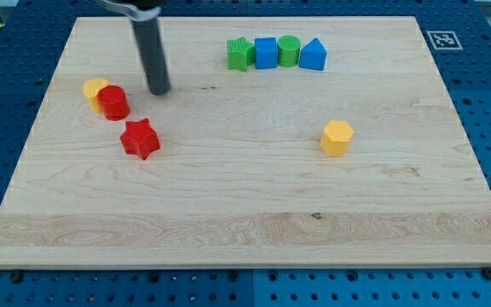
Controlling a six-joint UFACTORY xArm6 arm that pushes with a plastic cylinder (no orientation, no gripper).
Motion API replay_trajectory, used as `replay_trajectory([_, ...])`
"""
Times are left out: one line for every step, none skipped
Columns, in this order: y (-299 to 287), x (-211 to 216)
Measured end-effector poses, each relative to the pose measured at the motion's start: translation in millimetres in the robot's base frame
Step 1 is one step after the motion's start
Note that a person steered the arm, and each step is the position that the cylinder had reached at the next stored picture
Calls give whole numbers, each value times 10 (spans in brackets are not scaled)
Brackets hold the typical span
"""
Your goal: Nudge red circle down a bit
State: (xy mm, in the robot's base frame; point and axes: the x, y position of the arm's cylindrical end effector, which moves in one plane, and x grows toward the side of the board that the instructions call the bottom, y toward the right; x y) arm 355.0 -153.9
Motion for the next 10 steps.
replay_trajectory([-583, -274])
replay_trajectory([-1199, -325])
replay_trajectory([-1507, -206])
replay_trajectory([-1507, -92])
replay_trajectory([-1253, -78])
replay_trajectory([-822, -116])
replay_trajectory([-410, -88])
replay_trajectory([-311, 79])
replay_trajectory([-307, 126])
replay_trajectory([-370, -268])
